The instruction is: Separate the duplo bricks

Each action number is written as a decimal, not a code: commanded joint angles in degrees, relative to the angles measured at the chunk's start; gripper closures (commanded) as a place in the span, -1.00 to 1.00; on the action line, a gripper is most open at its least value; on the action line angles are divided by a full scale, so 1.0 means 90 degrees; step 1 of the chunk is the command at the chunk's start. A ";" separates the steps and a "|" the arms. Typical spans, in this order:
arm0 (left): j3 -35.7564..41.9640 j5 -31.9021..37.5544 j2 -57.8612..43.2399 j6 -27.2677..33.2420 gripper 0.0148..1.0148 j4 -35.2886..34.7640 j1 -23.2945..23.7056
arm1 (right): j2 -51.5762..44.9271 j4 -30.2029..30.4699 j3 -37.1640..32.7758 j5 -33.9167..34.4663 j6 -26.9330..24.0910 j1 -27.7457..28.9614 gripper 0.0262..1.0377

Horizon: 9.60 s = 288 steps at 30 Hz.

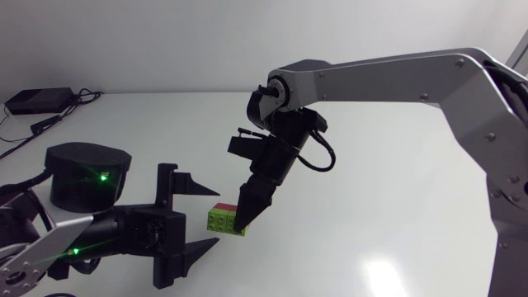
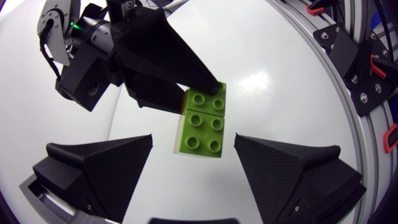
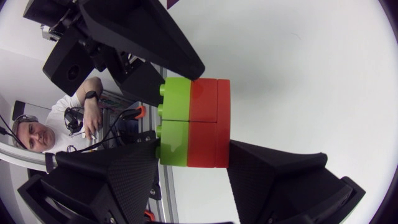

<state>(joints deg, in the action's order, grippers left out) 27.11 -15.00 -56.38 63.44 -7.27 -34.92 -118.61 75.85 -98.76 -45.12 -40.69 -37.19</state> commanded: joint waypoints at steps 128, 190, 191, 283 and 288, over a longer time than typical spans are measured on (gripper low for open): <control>-0.0190 -0.0462 -0.1109 -0.0633 -0.90 0.1276 0.0393 | 0.0932 -0.0489 0.1608 -0.0670 -0.0518 0.0812 0.39; -0.0308 -0.0540 -0.0982 -0.0193 0.18 0.1022 -0.0339 | -0.0191 0.0703 0.0466 -0.0855 -0.1358 0.0128 0.39; -0.0298 -0.0540 -0.0991 -0.0203 0.18 0.1013 -0.0339 | -0.0191 0.0693 0.0475 -0.0865 -0.1358 0.0138 0.39; 0.2339 -0.2776 -0.2554 -0.0740 0.22 -0.2591 0.0794 | 0.3930 -0.5059 0.4284 0.4184 0.0790 -0.1962 0.47; 0.2251 -0.2766 -0.2554 -0.0711 0.22 -0.2581 0.0745 | 0.3911 -0.4825 0.4020 0.3940 0.0956 -0.1844 0.47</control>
<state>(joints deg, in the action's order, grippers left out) 47.27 -39.16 -78.39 55.66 -30.94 -28.08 -82.06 30.76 -60.97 -7.84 -33.56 -54.00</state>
